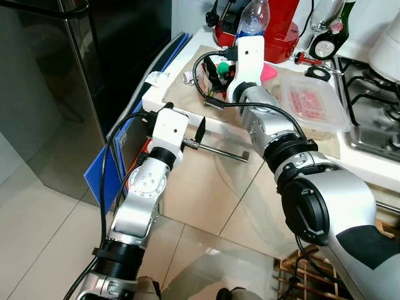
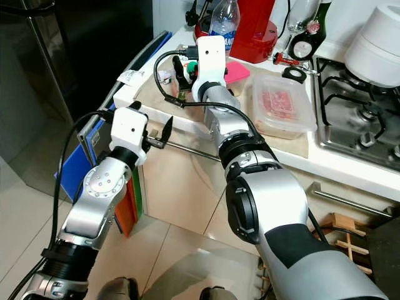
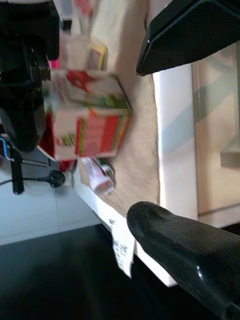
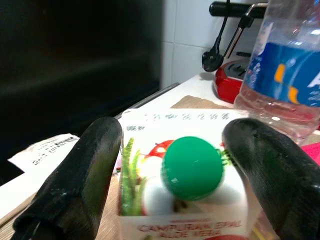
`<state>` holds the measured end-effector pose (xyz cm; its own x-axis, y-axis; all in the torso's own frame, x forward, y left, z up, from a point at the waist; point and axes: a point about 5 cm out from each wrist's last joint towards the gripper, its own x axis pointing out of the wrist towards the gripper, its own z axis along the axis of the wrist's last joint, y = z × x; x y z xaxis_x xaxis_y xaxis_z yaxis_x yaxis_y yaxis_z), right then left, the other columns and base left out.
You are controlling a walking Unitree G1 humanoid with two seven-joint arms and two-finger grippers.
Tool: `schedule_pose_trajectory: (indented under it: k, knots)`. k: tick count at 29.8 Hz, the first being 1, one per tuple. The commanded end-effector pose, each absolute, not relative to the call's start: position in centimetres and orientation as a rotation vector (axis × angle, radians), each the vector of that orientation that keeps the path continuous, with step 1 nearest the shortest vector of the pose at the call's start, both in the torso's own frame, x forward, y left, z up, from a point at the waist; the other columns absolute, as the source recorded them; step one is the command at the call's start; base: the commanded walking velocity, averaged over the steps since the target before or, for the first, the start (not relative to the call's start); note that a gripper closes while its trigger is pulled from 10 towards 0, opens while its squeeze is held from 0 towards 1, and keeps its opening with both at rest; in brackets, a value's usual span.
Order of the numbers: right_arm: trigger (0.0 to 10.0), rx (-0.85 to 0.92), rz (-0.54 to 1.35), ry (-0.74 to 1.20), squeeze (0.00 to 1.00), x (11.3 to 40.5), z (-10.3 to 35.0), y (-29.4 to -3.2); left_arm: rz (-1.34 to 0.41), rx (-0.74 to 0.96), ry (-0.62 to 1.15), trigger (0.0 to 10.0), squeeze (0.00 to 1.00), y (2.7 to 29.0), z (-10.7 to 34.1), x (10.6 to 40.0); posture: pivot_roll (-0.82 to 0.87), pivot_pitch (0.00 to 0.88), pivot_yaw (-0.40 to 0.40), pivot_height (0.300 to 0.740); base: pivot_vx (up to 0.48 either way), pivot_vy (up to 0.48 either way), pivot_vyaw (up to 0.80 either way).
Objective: Restocking fridge
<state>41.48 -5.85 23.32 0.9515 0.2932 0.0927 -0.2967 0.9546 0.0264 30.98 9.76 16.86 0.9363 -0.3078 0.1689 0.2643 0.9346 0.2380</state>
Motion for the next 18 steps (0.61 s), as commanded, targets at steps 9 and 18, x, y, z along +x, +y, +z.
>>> schedule_pose_trajectory:
  k: [9,18]
  knots:
    - [10.0,0.036,0.194,-0.068,0.0,41.8,23.6,-6.7,-0.289,0.237,-0.177,10.0,0.0,10.3,16.9,30.3,0.21,0.16,-0.105,0.74,0.0,0.0,0.0]
    - [0.0,0.098,0.19,-0.004,0.0,41.8,22.7,-7.0,-0.293,0.237,-0.165,10.0,0.0,10.2,16.9,30.3,0.2,0.162,-0.105,0.74,0.0,0.0,0.0]
